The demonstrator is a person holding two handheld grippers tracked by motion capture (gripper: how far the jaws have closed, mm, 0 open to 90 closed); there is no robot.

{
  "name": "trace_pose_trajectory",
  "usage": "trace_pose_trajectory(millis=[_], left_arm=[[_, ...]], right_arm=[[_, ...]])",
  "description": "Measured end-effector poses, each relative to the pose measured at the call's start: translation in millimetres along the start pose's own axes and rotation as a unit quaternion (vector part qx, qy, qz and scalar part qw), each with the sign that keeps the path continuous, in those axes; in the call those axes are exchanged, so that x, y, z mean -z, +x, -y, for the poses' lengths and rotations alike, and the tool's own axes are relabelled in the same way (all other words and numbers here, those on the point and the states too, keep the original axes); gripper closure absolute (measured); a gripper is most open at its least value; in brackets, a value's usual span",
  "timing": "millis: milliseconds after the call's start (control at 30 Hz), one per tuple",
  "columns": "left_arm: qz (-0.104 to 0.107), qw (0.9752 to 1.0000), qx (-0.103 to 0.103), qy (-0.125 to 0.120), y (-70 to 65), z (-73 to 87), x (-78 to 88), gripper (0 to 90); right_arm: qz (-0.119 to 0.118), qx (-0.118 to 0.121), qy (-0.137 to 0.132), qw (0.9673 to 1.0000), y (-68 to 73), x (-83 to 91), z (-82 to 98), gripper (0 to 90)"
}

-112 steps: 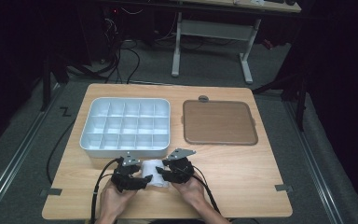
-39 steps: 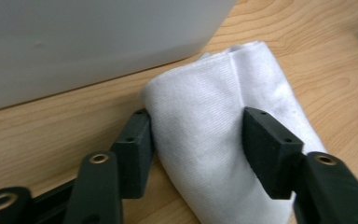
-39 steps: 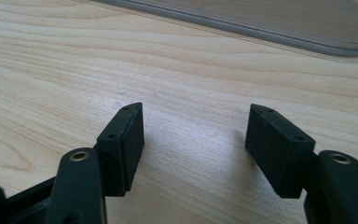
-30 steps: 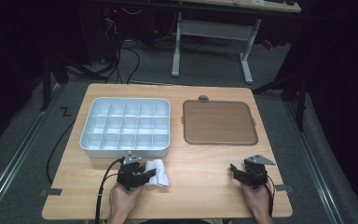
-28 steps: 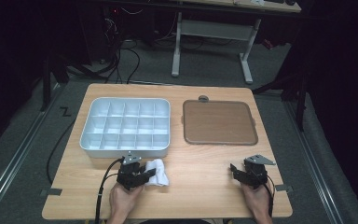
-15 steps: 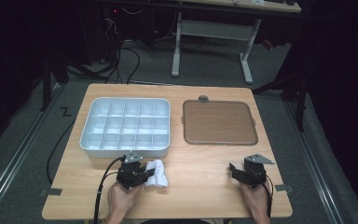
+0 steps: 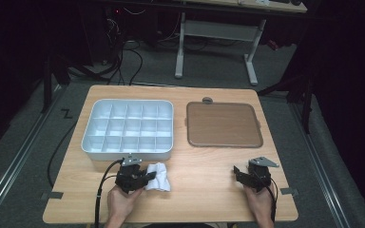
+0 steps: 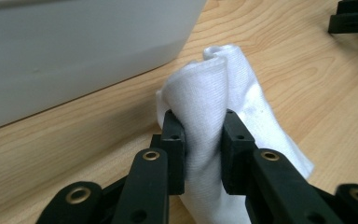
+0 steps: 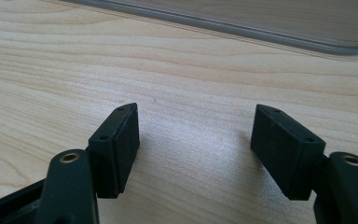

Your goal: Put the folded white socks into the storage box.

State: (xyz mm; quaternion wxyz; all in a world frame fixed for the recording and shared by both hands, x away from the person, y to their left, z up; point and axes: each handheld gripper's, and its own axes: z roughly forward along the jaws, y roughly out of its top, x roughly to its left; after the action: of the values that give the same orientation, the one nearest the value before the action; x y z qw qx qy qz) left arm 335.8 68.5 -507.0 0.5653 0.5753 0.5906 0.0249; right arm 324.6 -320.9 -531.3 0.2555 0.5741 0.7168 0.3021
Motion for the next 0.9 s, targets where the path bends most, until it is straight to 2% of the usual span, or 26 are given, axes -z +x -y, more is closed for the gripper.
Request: trace_pose_trajectory(millis=[267, 600, 733, 800, 900], left_arm=[[-0.004, 1.0000, -0.004, -0.003, 0.2, -4.6, 12.6, 75.1], [0.008, 0.9999, -0.003, -0.009, -3.2, -14.5, 26.3, 75.1], [0.009, 0.9999, 0.000, -0.009, -2.7, -19.4, 31.8, 75.1], [0.017, 0.9998, 0.011, -0.008, -2.7, -22.7, 34.9, 75.1], [0.018, 0.9997, 0.015, -0.004, -2.8, -27.1, 38.6, 75.1]], right_arm=[[0.002, 0.000, 0.001, 1.0000, 1.2, 0.6, 0.4, 33.2], [-0.004, 0.005, 0.000, 1.0000, 1.7, 0.6, 0.5, 33.1], [-0.006, 0.005, 0.000, 1.0000, 1.9, 0.6, 0.5, 33.0], [-0.007, 0.006, 0.000, 1.0000, 1.9, 0.5, 0.5, 33.0], [-0.007, 0.006, 0.000, 1.0000, 1.9, 0.5, 0.5, 33.0]])
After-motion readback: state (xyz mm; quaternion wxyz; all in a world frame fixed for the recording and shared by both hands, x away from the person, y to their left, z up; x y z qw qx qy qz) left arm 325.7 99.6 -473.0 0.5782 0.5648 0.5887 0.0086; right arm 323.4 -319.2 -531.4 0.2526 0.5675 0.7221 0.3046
